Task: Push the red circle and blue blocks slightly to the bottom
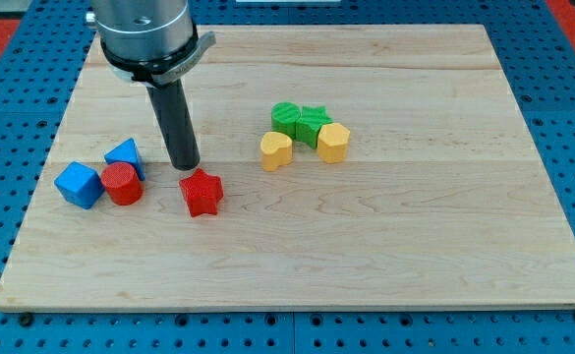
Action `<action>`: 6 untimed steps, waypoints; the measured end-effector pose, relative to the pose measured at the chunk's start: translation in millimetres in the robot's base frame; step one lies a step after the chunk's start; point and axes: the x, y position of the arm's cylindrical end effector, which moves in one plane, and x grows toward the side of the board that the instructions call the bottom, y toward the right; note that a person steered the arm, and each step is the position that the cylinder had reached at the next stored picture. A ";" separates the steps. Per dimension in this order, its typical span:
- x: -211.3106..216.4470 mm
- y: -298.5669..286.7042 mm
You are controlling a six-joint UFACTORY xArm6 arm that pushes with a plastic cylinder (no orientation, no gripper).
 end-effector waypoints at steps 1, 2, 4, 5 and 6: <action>0.0 -27.9; -0.5 -52.8; -19.4 -20.1; 20.9 -27.8; 27.4 -41.2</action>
